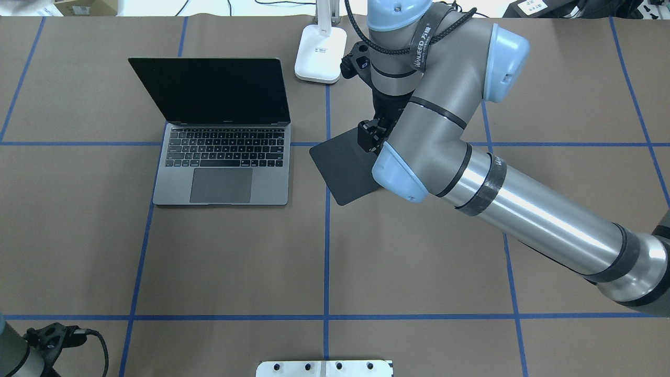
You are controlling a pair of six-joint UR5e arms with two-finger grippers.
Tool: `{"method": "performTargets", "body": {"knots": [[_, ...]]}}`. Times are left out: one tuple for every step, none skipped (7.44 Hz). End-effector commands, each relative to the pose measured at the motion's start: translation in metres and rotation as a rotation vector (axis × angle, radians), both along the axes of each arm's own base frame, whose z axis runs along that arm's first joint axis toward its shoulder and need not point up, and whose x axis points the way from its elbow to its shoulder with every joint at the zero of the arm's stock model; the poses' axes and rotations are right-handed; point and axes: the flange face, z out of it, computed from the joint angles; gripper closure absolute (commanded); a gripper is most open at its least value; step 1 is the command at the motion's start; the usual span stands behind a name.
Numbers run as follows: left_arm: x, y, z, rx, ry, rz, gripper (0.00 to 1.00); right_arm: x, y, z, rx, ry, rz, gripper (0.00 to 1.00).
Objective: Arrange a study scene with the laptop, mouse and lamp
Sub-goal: 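Raise the right gripper away while the left gripper carries the white mouse forward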
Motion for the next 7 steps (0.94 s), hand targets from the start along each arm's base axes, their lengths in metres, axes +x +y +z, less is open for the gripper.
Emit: {"method": "performTargets", "body": {"knots": [[-0.016, -0.032, -0.021, 0.002, 0.053, -0.071, 0.35, 0.022, 0.018, 0.014, 0.015, -0.017, 0.002, 0.00], [-0.027, -0.053, -0.026, 0.064, 0.105, -0.091, 0.35, 0.038, 0.007, 0.016, 0.014, -0.019, 0.028, 0.00], [-0.031, -0.072, -0.033, 0.098, 0.144, -0.112, 0.35, 0.058, -0.007, 0.029, -0.003, -0.011, 0.057, 0.00], [-0.026, -0.090, -0.047, 0.126, 0.177, -0.144, 0.35, 0.085, -0.024, 0.047, -0.007, 0.004, 0.081, 0.00], [-0.011, -0.111, -0.062, 0.168, 0.196, -0.152, 0.35, 0.122, -0.043, 0.076, -0.002, 0.014, 0.074, 0.00], [0.013, -0.137, -0.093, 0.187, 0.184, -0.168, 0.35, 0.150, -0.055, 0.091, -0.034, -0.003, 0.084, 0.00], [0.036, -0.167, -0.125, 0.215, 0.164, -0.170, 0.35, 0.181, -0.064, 0.111, -0.087, -0.022, 0.118, 0.00]]}}
